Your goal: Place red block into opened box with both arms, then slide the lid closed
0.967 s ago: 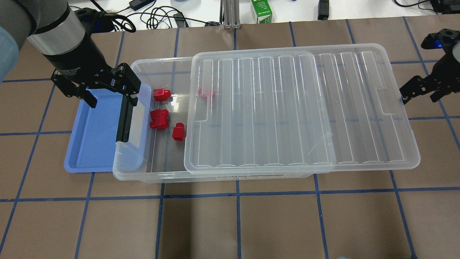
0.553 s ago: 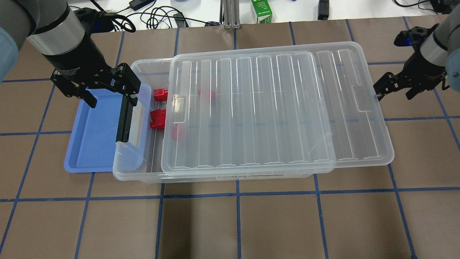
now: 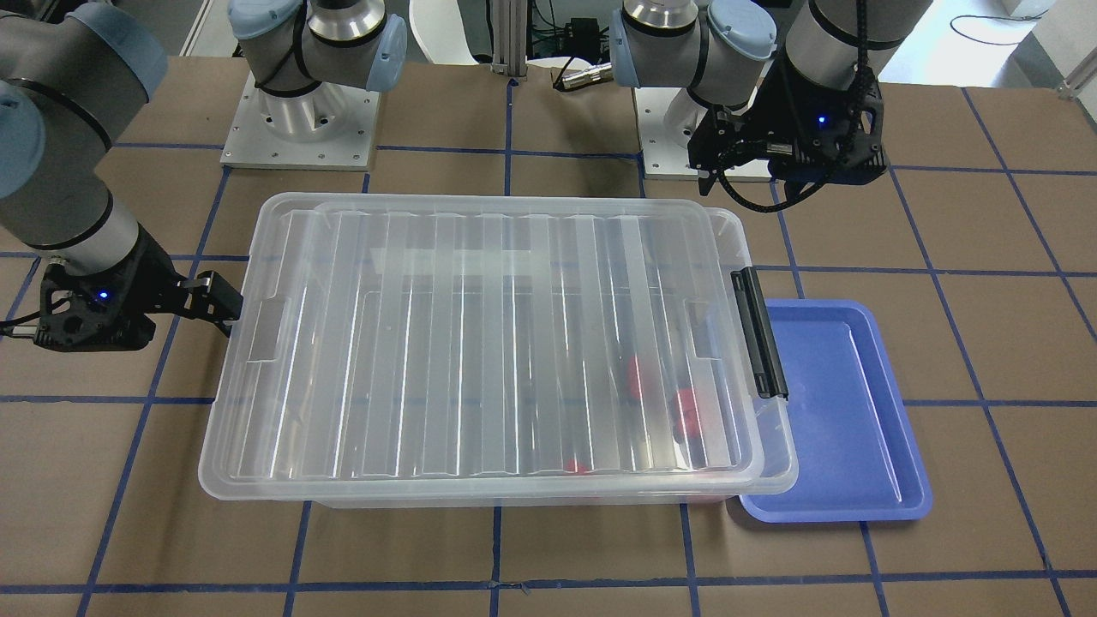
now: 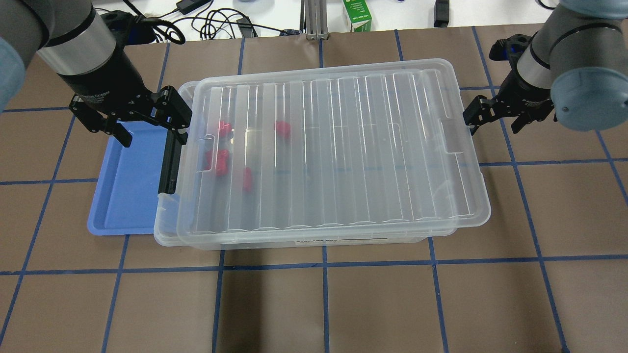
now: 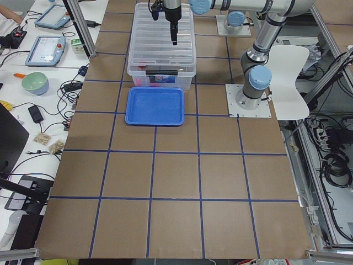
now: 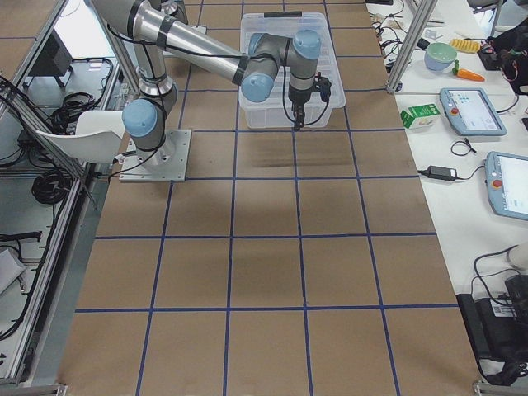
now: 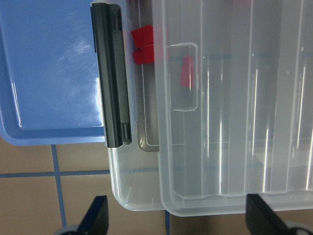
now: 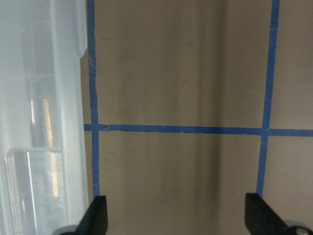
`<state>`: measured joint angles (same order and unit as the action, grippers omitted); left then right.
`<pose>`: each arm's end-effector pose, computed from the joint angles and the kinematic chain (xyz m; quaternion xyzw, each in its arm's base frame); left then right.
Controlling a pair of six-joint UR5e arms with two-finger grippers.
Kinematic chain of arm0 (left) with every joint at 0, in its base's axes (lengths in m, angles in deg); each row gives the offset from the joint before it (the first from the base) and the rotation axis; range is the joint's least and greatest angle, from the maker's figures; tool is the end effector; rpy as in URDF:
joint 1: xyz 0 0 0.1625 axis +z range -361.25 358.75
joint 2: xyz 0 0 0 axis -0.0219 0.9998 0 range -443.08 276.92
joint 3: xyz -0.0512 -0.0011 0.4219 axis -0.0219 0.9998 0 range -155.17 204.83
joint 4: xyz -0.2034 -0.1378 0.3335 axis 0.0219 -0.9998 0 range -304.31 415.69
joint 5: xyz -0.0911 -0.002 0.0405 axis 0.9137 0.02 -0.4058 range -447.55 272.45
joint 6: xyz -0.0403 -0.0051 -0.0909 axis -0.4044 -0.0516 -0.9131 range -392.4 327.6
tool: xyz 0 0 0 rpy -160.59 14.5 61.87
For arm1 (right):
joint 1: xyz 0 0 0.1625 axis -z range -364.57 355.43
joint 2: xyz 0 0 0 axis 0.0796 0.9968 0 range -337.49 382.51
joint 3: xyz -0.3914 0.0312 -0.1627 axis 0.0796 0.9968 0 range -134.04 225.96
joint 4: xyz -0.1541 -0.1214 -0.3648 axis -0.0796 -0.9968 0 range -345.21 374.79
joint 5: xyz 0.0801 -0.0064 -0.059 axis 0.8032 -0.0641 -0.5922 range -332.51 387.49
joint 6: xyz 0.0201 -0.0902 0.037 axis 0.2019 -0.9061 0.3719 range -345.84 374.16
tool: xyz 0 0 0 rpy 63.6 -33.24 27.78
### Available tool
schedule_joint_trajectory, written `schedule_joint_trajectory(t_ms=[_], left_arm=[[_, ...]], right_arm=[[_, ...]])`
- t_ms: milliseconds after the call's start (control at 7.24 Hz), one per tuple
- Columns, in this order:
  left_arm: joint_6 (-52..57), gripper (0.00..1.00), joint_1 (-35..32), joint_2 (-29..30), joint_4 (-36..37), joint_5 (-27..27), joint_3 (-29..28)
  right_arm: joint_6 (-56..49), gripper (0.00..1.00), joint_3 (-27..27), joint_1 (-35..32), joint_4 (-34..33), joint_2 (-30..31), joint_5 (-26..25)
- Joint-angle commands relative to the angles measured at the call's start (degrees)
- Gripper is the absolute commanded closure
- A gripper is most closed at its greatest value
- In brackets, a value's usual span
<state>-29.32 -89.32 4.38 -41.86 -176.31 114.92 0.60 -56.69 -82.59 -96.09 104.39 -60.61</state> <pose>-0.1198 -0.4678 0.4958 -0.0095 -0.9989 -0.0440 0.0128 0.0244 -0.5435 0.3449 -0.0139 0.9998 -0.0045 0.0160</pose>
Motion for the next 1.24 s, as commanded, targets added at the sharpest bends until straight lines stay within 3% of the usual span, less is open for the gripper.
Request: schedule_joint_trajectory(t_ms=[0, 553, 829, 1105], left_arm=[[0.0, 0.00, 0.0, 0.0, 0.0, 0.0, 0.0], [0.1, 0.00, 0.0, 0.0, -0.1, -0.1, 0.0], [0.1, 0.00, 0.0, -0.1, 0.0, 0.0, -0.1], [0.0, 0.00, 0.0, -0.2, -0.1, -0.1, 0.0]], right_arm=[[1.6, 0.00, 0.0, -1.6, -1.1, -0.1, 0.0], [1.0, 0.00, 0.5, -2.0, -1.9, -0.4, -0.5], [0.5, 0.00, 3.3, -1.4, -2.3, 0.1, -0.9], [1.0, 0.00, 7.4, -1.5, 5.4, 4.6, -0.9]])
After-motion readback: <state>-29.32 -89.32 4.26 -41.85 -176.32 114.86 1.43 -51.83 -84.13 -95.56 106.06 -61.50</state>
